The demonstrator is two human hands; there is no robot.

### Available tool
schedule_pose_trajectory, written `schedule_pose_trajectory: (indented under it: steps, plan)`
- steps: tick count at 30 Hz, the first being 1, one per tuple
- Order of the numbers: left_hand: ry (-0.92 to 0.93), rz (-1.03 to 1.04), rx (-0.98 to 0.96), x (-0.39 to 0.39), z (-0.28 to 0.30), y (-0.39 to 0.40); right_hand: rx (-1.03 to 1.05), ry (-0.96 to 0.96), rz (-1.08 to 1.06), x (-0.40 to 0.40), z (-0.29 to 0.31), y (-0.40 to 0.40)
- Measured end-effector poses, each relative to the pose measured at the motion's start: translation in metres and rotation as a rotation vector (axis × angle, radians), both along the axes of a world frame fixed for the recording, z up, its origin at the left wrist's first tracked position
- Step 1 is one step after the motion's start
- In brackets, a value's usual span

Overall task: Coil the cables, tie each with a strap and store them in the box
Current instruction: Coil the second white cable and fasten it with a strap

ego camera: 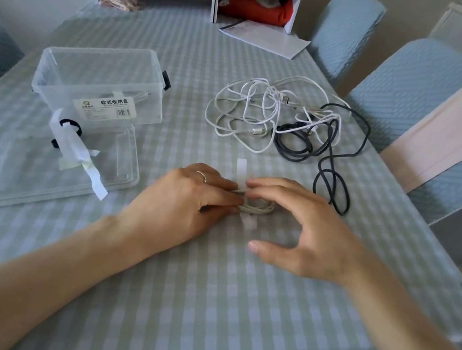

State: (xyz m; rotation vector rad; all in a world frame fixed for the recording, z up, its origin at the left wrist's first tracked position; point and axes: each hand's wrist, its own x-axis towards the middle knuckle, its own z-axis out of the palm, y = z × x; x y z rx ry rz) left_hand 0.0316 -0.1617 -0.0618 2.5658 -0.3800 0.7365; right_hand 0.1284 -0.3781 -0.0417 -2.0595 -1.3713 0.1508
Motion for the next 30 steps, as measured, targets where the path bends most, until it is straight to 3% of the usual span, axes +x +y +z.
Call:
schedule_pose_trajectory:
  steps: [3, 7, 12, 17, 30]
  plan:
    - [0.004, 0.013, 0.004, 0.000, 0.001, 0.001, 0.022, -0.046, 0.022, 0.001, -0.002, 0.001]
    - [-0.001, 0.036, 0.009, -0.002, 0.001, -0.004, 0.204, -0.193, 0.017, -0.002, -0.011, 0.010]
    - [0.093, 0.046, 0.025, -0.002, -0.003, -0.002, 0.263, -0.052, -0.131, 0.000, -0.006, 0.025]
    - [0.066, 0.022, 0.028, -0.002, -0.003, -0.002, 0.193, 0.125, -0.254, 0.009, -0.003, 0.037]
    - [-0.001, 0.084, -0.039, -0.003, -0.005, -0.005, 0.132, 0.223, -0.320, 0.010, -0.002, 0.038]
